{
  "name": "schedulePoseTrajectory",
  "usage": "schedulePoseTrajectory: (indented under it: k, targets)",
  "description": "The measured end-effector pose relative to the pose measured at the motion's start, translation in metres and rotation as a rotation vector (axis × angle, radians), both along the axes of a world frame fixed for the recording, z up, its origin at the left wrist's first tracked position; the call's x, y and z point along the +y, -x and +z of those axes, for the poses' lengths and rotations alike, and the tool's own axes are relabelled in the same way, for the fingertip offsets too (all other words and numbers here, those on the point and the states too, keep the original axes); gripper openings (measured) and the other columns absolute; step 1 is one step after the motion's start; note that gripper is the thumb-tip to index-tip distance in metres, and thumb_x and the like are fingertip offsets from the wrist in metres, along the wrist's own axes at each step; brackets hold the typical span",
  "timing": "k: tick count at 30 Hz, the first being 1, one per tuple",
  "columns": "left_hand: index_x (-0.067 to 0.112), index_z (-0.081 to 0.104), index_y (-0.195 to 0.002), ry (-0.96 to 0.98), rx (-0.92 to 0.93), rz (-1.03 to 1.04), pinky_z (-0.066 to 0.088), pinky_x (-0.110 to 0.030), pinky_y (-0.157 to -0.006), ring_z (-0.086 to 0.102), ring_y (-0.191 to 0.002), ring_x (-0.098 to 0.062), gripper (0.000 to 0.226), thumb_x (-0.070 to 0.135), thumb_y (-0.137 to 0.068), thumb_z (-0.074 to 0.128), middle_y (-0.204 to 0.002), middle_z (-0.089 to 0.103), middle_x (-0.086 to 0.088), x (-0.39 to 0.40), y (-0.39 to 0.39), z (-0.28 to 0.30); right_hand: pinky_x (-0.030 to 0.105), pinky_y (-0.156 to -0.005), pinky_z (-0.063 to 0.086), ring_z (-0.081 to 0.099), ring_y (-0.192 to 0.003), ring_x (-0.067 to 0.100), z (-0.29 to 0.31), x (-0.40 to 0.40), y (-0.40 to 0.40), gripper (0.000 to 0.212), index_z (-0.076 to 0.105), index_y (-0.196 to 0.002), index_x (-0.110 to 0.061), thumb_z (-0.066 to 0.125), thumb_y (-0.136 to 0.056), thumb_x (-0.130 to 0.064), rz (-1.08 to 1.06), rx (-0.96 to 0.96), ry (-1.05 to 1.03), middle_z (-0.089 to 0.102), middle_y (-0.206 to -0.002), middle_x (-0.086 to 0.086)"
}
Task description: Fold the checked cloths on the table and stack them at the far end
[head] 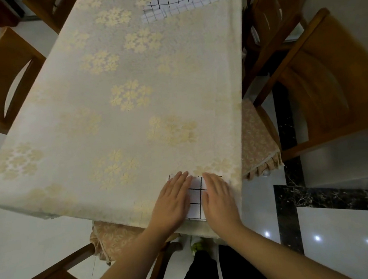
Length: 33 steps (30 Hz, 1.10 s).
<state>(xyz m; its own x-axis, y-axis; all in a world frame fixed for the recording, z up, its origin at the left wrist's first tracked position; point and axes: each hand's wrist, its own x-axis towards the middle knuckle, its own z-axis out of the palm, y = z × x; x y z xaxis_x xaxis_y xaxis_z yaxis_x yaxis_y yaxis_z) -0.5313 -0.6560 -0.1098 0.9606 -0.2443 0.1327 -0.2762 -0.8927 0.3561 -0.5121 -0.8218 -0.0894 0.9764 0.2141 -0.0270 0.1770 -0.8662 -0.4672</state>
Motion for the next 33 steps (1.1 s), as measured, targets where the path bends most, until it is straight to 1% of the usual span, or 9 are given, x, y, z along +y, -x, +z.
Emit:
schedulePoseTrajectory:
  k: [3, 6, 13, 18, 22, 25, 27, 30, 33]
  targets:
    - [0.000, 0.035, -0.148, -0.098, 0.052, -0.069, 0.026, -0.043, -0.118, 0.023, -0.148, -0.026, 0.051, 0.027, -0.105, 0.033, -0.157, 0.031, -0.015, -0.001, -0.003, -0.014, 0.036, -0.112, 0.023, 0.036, -0.139, 0.021, -0.015, 0.020, 0.001, 0.055, 0.049, -0.141, -0.004, 0.024, -0.099, -0.030, 0.145, 0.079, 0.132, 0.047, -0.147, 0.008]
    - [0.003, 0.029, -0.151, -0.154, 0.151, -0.046, 0.026, -0.044, -0.116, 0.019, -0.149, -0.022, 0.054, 0.032, -0.105, 0.028, -0.160, 0.024, -0.011, 0.000, -0.003, -0.021, 0.037, -0.117, 0.013, 0.024, -0.145, 0.020, -0.028, 0.021, 0.002, 0.059, 0.040, -0.146, -0.005, 0.026, -0.096, -0.033, 0.173, 0.139, 0.247, 0.036, -0.155, 0.009]
    - [0.016, 0.016, -0.156, -0.210, 0.274, 0.032, 0.015, -0.044, -0.120, 0.008, -0.151, -0.016, 0.064, 0.050, -0.102, 0.022, -0.164, 0.013, -0.002, 0.014, -0.001, -0.019, 0.039, -0.117, 0.016, 0.024, -0.147, 0.020, -0.034, -0.001, 0.000, 0.068, 0.033, -0.150, -0.007, 0.028, -0.097, -0.049, 0.176, 0.143, 0.317, 0.027, -0.159, 0.009]
    - [0.016, 0.008, -0.157, -0.281, 0.338, 0.050, 0.009, -0.044, -0.120, 0.005, -0.151, -0.017, 0.081, 0.068, -0.095, 0.019, -0.165, 0.006, -0.001, 0.039, 0.001, -0.014, 0.039, -0.119, 0.010, 0.009, -0.150, 0.018, -0.036, -0.035, 0.000, 0.077, 0.016, -0.155, -0.009, 0.026, -0.098, -0.059, 0.141, 0.153, 0.352, 0.011, -0.163, 0.006]
    - [0.015, 0.008, -0.157, -0.304, 0.367, 0.031, 0.008, -0.044, -0.119, 0.006, -0.151, -0.019, 0.087, 0.073, -0.093, 0.018, -0.164, 0.005, -0.003, 0.044, -0.001, -0.012, 0.037, -0.119, 0.004, 0.003, -0.150, 0.016, -0.036, -0.036, -0.003, 0.079, 0.010, -0.156, -0.010, 0.021, -0.097, -0.062, 0.157, 0.193, 0.357, 0.004, -0.164, 0.004]
    - [0.014, 0.009, -0.157, -0.320, 0.393, 0.022, 0.007, -0.043, -0.119, 0.009, -0.151, -0.022, 0.087, 0.073, -0.093, 0.017, -0.164, 0.006, -0.003, 0.043, -0.001, -0.009, 0.034, -0.119, -0.009, -0.015, -0.148, 0.013, -0.029, -0.038, -0.006, 0.081, -0.009, -0.155, -0.015, 0.015, -0.096, -0.065, 0.187, 0.253, 0.347, -0.014, -0.162, 0.001]
    - [0.016, 0.002, -0.157, -0.313, 0.391, 0.024, 0.004, -0.042, -0.121, 0.005, -0.151, -0.021, 0.087, 0.074, -0.093, 0.012, -0.164, -0.001, -0.002, 0.042, -0.002, -0.004, 0.032, -0.118, -0.015, -0.024, -0.145, 0.010, -0.021, -0.039, -0.013, 0.082, -0.017, -0.153, -0.019, 0.022, -0.096, -0.064, 0.205, 0.327, 0.293, -0.024, -0.160, -0.003]
    - [0.021, -0.009, -0.156, -0.228, 0.374, 0.083, 0.002, -0.041, -0.122, -0.007, -0.151, -0.019, 0.082, 0.070, -0.093, 0.010, -0.163, -0.010, 0.000, 0.041, -0.004, 0.012, 0.032, -0.119, -0.010, -0.014, -0.148, 0.010, 0.003, -0.044, -0.027, 0.082, -0.007, -0.156, -0.021, 0.036, -0.097, -0.058, 0.238, 0.422, 0.220, -0.015, -0.163, -0.004]
    - [0.021, 0.007, -0.157, -0.201, 0.348, 0.099, 0.012, -0.041, -0.120, 0.007, -0.151, -0.023, 0.075, 0.062, -0.094, 0.013, -0.164, 0.012, -0.005, 0.042, -0.002, 0.042, 0.033, -0.122, 0.005, 0.007, -0.149, 0.013, 0.030, -0.050, -0.031, 0.072, 0.009, -0.156, -0.020, 0.041, -0.100, -0.050, 0.202, 0.426, 0.139, 0.005, -0.164, -0.002]
